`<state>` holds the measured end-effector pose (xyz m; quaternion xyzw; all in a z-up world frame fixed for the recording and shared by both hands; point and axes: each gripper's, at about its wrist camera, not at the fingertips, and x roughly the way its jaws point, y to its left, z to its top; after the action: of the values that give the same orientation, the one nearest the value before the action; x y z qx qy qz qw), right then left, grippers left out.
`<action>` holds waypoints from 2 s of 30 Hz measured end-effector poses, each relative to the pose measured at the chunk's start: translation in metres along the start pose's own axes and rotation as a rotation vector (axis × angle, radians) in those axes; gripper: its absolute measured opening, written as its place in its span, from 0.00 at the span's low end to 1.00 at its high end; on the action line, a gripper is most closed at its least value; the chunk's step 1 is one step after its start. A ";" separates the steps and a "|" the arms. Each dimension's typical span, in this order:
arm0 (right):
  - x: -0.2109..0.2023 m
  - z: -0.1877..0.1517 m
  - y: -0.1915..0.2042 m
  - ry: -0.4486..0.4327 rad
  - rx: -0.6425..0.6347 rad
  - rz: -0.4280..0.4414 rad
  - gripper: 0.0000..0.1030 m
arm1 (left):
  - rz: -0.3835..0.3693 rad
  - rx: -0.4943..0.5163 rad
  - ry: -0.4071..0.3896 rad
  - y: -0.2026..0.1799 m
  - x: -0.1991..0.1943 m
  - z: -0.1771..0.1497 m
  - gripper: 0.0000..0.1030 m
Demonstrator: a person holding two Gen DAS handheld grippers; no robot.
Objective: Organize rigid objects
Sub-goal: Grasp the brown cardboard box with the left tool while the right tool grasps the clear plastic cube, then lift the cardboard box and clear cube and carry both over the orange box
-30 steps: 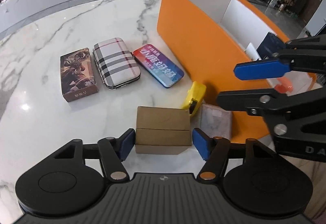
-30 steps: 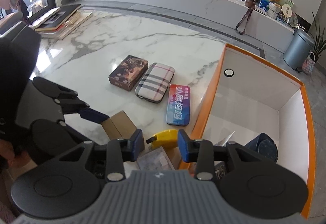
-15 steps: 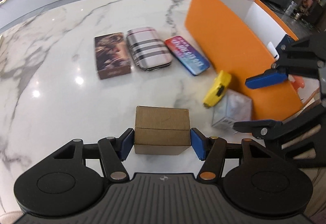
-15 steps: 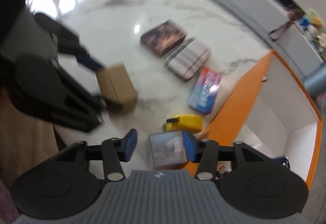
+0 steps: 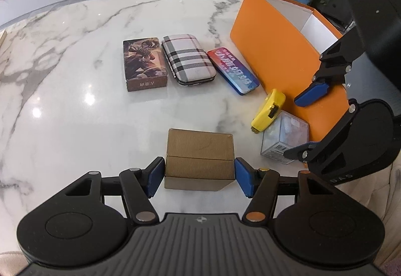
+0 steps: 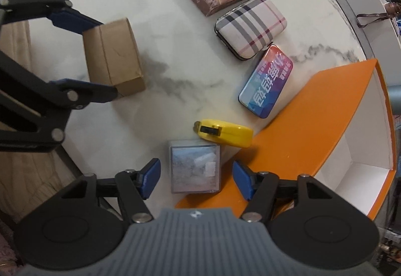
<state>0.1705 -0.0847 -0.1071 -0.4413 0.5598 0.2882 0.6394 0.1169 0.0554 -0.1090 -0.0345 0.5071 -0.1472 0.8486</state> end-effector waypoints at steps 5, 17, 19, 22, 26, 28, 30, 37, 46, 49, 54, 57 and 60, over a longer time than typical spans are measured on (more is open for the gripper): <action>0.005 0.007 0.001 0.023 -0.035 -0.034 0.65 | 0.002 0.001 -0.001 0.000 0.001 -0.001 0.69; 0.022 0.009 0.004 0.057 -0.038 0.000 0.50 | 0.025 0.023 0.015 -0.004 0.009 0.000 0.69; 0.019 0.007 0.006 0.045 -0.038 0.007 0.50 | 0.031 0.029 0.018 -0.004 0.010 -0.001 0.69; 0.010 0.002 0.010 0.009 -0.040 0.005 0.50 | 0.034 0.033 0.017 -0.004 0.010 -0.001 0.69; -0.008 -0.007 0.012 -0.052 -0.031 0.002 0.50 | 0.035 0.033 0.011 -0.005 0.006 -0.001 0.68; -0.019 -0.013 0.011 -0.088 -0.020 0.002 0.50 | 0.024 0.021 -0.006 -0.005 0.000 0.000 0.67; -0.030 -0.018 0.010 -0.118 -0.009 0.005 0.50 | 0.015 0.006 -0.013 -0.006 -0.006 0.000 0.67; -0.074 -0.042 0.004 -0.250 0.012 0.033 0.50 | -0.012 -0.023 -0.071 -0.014 -0.041 0.007 0.67; -0.140 -0.085 -0.035 -0.379 0.038 -0.037 0.50 | -0.079 0.132 -0.185 -0.071 -0.092 0.059 0.67; -0.152 -0.101 -0.059 -0.403 0.086 -0.082 0.50 | -0.091 0.217 -0.197 -0.097 -0.092 0.081 0.67; -0.152 -0.126 -0.111 -0.434 0.226 -0.095 0.50 | -0.107 0.362 -0.184 -0.143 -0.070 0.121 0.67; -0.140 -0.136 -0.145 -0.446 0.328 -0.071 0.50 | -0.107 0.408 -0.121 -0.167 -0.040 0.145 0.67; -0.116 -0.138 -0.175 -0.437 0.424 -0.037 0.50 | -0.089 0.443 -0.051 -0.185 -0.003 0.165 0.67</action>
<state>0.2336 -0.2699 0.0501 -0.2358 0.4486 0.2411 0.8276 0.2193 -0.1349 0.0115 0.1267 0.4387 -0.2914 0.8406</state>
